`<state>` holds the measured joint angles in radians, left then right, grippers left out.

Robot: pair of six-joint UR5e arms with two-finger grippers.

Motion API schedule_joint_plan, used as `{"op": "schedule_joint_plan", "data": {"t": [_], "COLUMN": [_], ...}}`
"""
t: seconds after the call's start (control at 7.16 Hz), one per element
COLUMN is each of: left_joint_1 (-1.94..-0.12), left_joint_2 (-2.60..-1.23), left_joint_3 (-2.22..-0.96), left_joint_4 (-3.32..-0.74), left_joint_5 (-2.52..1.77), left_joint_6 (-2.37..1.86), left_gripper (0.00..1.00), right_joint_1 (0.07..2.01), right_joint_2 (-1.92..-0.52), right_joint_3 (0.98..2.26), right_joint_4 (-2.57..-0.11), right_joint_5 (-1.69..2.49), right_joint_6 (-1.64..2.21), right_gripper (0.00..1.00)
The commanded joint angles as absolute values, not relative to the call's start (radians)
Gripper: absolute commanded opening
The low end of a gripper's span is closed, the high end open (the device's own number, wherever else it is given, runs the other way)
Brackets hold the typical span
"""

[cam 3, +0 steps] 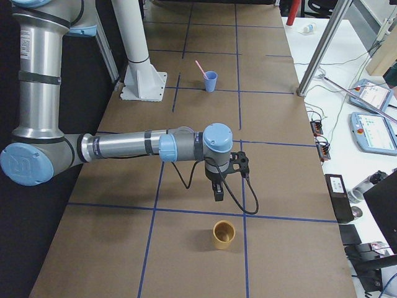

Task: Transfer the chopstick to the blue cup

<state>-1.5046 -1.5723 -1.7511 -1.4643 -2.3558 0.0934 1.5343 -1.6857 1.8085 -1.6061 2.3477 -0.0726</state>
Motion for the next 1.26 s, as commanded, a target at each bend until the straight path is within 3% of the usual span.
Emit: {"op": "schedule_joint_plan", "data": {"t": [0.0, 0.56, 1.12], "left_joint_1": [-1.517, -1.538, -1.536], "left_joint_2": [-1.559, -1.499, -1.48], "left_joint_3": [-1.753, -1.831, -1.777], "left_joint_4": [-1.448, -1.473, -1.474], "left_joint_5": [-2.358, -2.347, -2.347], "left_joint_6": [0.107, 0.123, 0.112], "left_gripper": [1.0, 1.0, 1.0], "right_joint_1": [1.516, 1.489, 1.491], "right_joint_2": [-1.689, -1.669, -1.671], "right_joint_3": [1.799, 1.788, 1.772], "right_joint_4": [-1.611, -1.606, -1.598], "right_joint_5": [2.35, 2.356, 2.356], "right_joint_6": [-0.075, -0.081, -0.084], "right_gripper": [1.0, 1.0, 1.0]}}
